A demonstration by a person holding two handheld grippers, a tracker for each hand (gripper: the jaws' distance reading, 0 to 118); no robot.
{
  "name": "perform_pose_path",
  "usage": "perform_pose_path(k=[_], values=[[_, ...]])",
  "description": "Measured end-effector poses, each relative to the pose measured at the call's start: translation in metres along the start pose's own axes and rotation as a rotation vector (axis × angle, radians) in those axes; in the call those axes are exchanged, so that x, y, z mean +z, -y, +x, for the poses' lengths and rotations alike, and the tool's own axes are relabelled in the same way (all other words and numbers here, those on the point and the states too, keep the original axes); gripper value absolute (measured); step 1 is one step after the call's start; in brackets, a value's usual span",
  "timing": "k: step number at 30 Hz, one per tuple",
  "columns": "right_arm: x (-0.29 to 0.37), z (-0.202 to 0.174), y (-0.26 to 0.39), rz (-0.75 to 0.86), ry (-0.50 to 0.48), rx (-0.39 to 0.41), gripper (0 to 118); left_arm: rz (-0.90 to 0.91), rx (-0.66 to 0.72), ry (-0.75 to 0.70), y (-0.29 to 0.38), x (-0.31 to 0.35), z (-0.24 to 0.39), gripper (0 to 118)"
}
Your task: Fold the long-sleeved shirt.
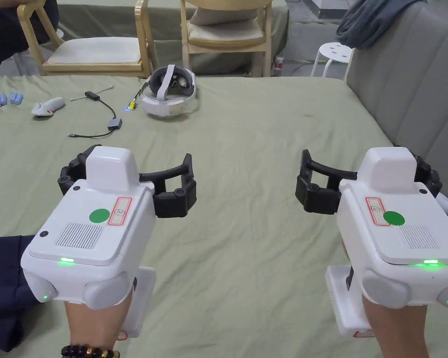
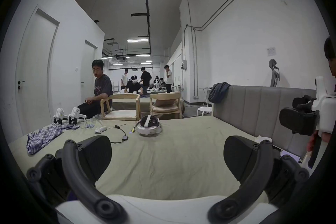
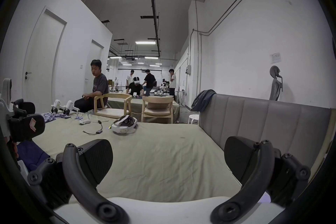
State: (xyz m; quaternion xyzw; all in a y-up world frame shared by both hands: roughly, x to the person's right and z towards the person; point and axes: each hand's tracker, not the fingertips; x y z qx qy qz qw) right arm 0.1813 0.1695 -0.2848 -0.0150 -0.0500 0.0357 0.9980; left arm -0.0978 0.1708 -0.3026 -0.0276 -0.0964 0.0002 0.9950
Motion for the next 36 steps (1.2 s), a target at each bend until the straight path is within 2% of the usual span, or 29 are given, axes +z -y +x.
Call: perform_pose_path(k=[4, 11, 36], values=[[-0.002, 0.001, 0.001, -0.014, -0.015, 0.009, 118, 0.024, -0.014, -0.045, 0.002, 0.002, 0.004, 111], [-0.001, -0.003, -0.001, -0.034, 0.049, 0.039, 118, 0.012, -0.008, -0.03, 0.0, 0.001, 0.001, 111], [0.001, -0.005, -0.003, -0.038, 0.0, 0.038, 118, 0.012, -0.003, -0.051, 0.001, 0.003, -0.007, 111]])
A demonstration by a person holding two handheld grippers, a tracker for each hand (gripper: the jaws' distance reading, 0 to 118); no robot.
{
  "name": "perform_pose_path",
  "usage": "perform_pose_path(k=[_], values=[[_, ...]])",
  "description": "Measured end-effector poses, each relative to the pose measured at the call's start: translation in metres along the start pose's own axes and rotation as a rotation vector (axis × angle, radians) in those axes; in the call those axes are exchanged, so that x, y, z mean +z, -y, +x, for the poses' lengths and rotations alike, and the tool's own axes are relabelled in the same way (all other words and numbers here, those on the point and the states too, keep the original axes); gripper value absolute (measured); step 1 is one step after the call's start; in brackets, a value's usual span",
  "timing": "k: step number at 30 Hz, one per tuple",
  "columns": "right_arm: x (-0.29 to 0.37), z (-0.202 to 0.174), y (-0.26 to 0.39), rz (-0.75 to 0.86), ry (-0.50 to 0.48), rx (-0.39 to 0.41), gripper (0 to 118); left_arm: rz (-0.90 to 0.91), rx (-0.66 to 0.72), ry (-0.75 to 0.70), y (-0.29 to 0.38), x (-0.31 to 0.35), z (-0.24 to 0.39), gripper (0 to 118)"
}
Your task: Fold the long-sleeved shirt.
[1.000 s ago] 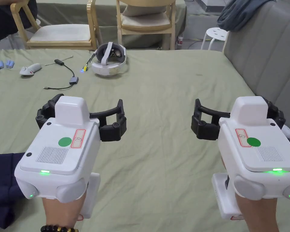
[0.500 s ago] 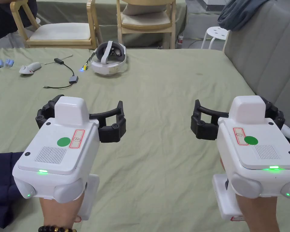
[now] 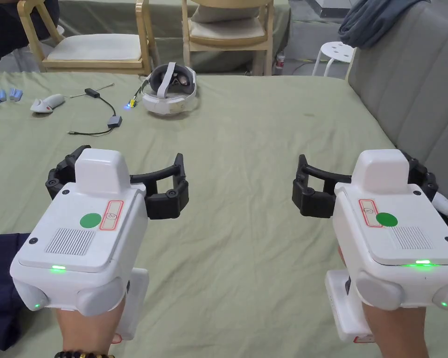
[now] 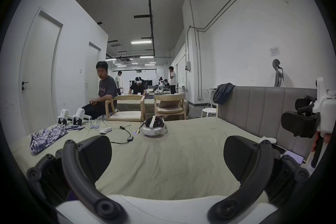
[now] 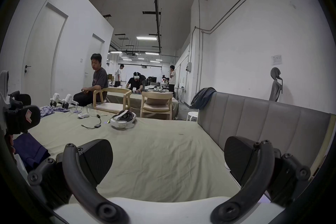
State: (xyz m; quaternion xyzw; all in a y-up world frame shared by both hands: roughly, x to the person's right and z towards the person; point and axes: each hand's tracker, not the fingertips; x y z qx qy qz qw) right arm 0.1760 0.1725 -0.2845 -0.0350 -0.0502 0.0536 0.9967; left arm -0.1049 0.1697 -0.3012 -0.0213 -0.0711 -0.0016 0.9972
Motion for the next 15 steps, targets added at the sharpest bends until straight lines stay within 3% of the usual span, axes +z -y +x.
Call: perform_pose_path(k=[15], values=[[0.0006, 0.0023, -0.0002, -0.009, -0.012, 0.004, 118, -0.006, -0.001, -0.004, 0.0015, 0.0024, 0.0004, 111]])
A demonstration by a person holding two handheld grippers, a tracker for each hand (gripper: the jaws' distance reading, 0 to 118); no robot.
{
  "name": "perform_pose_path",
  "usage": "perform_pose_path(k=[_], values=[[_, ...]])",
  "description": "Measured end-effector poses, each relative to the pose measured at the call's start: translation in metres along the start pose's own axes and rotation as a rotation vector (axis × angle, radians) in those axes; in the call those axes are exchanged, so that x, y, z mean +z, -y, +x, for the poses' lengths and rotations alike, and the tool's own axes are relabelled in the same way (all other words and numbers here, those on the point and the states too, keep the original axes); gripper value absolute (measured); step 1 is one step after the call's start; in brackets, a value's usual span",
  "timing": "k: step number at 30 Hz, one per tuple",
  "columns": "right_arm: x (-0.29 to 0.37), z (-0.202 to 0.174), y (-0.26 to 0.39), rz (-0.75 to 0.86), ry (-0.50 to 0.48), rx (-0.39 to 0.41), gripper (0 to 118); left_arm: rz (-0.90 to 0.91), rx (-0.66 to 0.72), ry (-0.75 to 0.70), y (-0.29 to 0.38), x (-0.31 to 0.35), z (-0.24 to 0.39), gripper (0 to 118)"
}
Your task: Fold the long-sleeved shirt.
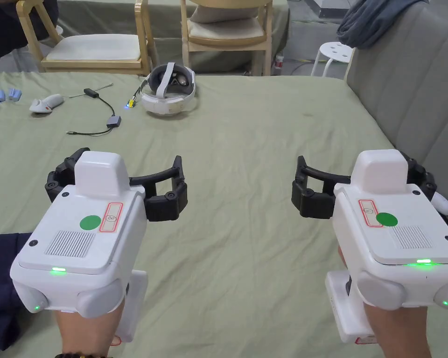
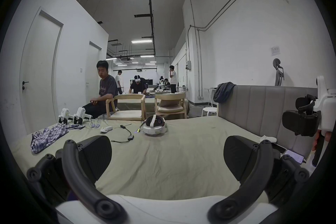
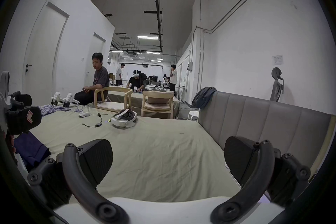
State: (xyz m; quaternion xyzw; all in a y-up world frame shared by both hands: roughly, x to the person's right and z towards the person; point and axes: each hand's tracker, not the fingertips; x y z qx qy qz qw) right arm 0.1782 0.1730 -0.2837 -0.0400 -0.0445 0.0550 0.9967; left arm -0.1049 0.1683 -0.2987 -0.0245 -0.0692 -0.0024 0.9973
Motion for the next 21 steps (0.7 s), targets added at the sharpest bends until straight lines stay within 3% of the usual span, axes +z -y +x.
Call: perform_pose_path(k=[6, 15, 21], values=[[-0.0002, 0.0021, 0.0022, -0.012, -0.003, -0.043, 118, -0.004, 0.001, 0.0, 0.0003, -0.0002, -0.0003, 111], [0.0, 0.003, 0.0003, -0.014, 0.006, -0.044, 118, -0.005, -0.001, 0.003, 0.0015, -0.0001, 0.0005, 111], [-0.0066, 0.0049, -0.0023, -0.057, 0.028, -0.103, 118, -0.006, -0.001, 0.005, 0.0013, 0.0, 0.0005, 111]])
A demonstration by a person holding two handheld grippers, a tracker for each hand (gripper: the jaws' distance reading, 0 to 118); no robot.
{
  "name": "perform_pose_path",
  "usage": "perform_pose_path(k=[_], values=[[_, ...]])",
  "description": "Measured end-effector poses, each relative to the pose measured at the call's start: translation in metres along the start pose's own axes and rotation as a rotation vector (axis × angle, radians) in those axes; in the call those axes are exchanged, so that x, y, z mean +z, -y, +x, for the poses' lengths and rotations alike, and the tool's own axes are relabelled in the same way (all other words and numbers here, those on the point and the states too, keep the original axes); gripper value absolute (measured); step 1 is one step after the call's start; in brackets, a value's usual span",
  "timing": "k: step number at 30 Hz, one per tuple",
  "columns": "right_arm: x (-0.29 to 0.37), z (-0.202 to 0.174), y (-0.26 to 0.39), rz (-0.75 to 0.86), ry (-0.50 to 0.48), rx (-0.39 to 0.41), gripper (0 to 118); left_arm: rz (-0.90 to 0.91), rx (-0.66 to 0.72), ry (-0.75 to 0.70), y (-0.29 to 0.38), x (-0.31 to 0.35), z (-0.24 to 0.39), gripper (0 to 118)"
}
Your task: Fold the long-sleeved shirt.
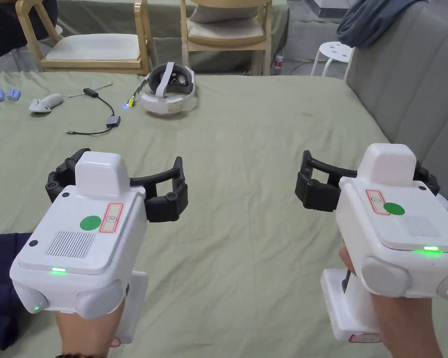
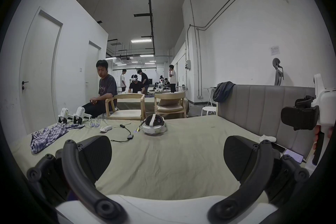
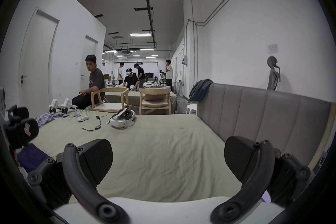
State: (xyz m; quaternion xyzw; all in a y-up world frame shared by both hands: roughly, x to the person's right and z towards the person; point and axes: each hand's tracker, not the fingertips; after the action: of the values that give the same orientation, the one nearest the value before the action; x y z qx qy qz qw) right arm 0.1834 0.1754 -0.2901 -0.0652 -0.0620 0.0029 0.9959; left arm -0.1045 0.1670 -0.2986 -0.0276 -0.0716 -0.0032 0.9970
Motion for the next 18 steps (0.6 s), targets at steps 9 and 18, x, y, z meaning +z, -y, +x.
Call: perform_pose_path(k=[9, 18], values=[[-0.015, 0.001, -0.011, -0.323, 0.071, -0.124, 118, -0.004, -0.003, -0.002, 0.0, 0.0, 0.002, 111], [-0.021, 0.0, -0.006, -0.34, 0.067, -0.127, 118, -0.008, -0.009, 0.003, 0.001, 0.001, 0.004, 111]])
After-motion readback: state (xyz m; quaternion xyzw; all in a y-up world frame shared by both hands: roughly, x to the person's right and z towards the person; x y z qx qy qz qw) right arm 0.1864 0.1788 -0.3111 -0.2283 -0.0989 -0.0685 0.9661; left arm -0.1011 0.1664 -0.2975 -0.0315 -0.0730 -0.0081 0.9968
